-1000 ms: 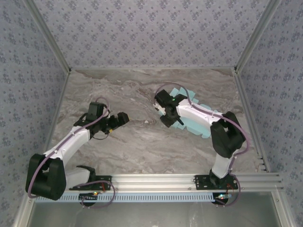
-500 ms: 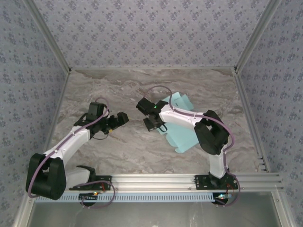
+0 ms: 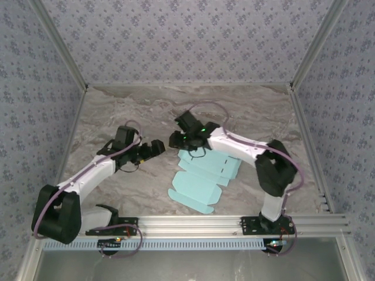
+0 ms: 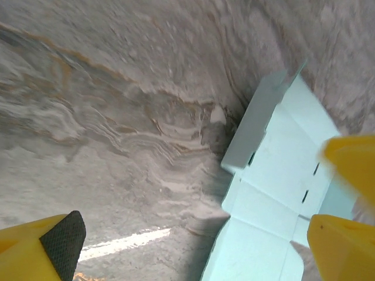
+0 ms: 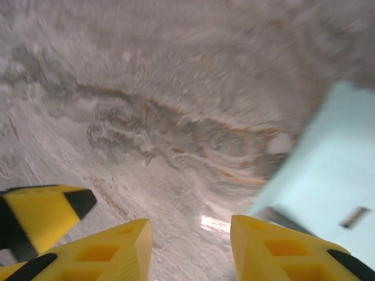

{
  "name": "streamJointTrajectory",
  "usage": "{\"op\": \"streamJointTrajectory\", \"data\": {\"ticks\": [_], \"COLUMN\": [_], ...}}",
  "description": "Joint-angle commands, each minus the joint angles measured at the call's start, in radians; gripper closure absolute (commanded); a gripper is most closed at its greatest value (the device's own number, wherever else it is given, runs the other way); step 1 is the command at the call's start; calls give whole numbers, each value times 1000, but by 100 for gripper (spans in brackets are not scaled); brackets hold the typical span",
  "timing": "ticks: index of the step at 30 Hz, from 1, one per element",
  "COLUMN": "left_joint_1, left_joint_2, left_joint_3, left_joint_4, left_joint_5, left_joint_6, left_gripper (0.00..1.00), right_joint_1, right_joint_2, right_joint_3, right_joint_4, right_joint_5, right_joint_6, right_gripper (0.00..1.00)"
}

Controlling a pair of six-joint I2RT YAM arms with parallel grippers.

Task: Fold the paper box

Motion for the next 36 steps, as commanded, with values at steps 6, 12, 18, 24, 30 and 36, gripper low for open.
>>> {"op": "streamJointTrajectory", "data": {"ticks": [6,12,18,24,30,36], "left_joint_1": [-139,-158,-221,-236,-243,-238], "left_joint_2": [251,451,536,626,592,456], "left_joint_3": [247,380,411,492,482,398], "left_joint_4": [16,0,28,-30,-48,3], "left_joint_5": [-45,-58,-97,-113,-156,-196], "left_joint_6": [195,271,332,406,442,358], "left_gripper": [1,6,10,53,100,100], "right_joint_1": [-231,-358,-406,-424,-419,-283], "right_joint_2": [-356,-516,-573,-574,-566,-493], "right_joint_3": [-295,-478,-499,-509,-522,-491], "right_joint_4": [-73,-19,-67,-34,25,63], "right_joint_5": [59,-5,-18,-59,-130,-122], "right_joint_6": [-122,-81,-122,-121,-125,-32], "right_gripper": [58,49,43,44,44,44]}}
